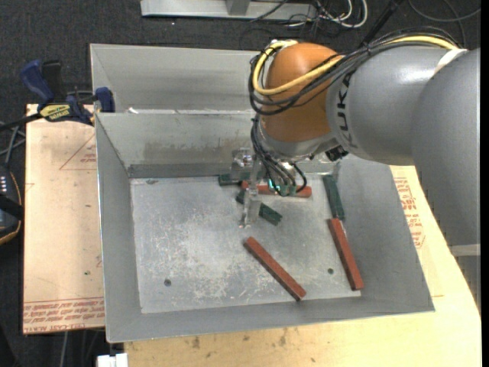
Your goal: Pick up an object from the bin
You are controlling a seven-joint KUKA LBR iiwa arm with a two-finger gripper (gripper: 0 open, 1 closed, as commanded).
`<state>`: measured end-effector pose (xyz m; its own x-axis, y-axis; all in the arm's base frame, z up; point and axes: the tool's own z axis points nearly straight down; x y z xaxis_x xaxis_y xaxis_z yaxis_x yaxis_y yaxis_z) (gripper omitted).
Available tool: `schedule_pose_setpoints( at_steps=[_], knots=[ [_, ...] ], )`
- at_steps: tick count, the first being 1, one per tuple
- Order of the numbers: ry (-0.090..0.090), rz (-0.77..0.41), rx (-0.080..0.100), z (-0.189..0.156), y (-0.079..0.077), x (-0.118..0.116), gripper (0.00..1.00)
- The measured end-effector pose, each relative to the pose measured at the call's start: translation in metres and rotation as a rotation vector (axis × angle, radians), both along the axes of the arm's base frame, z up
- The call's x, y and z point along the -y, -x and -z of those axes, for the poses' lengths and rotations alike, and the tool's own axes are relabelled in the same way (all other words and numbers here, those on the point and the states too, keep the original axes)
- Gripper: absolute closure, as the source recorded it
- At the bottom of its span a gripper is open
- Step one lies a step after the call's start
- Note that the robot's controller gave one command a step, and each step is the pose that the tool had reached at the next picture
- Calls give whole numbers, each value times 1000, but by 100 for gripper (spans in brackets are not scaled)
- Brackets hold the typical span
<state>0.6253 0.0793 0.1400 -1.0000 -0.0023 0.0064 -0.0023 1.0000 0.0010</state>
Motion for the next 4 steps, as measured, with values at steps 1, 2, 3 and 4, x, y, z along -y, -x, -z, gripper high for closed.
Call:
schedule_pose_setpoints(
  at_steps=[1,2,3,4],
  knots=[
    [0,1,3,-3,-1,0,0],
    [0,-11,9,-12,-8,-12,0],
    [-2,-24,13,33,-2,37,0],
    [-1,-56,18,65,-25,21,100]
  ],
)
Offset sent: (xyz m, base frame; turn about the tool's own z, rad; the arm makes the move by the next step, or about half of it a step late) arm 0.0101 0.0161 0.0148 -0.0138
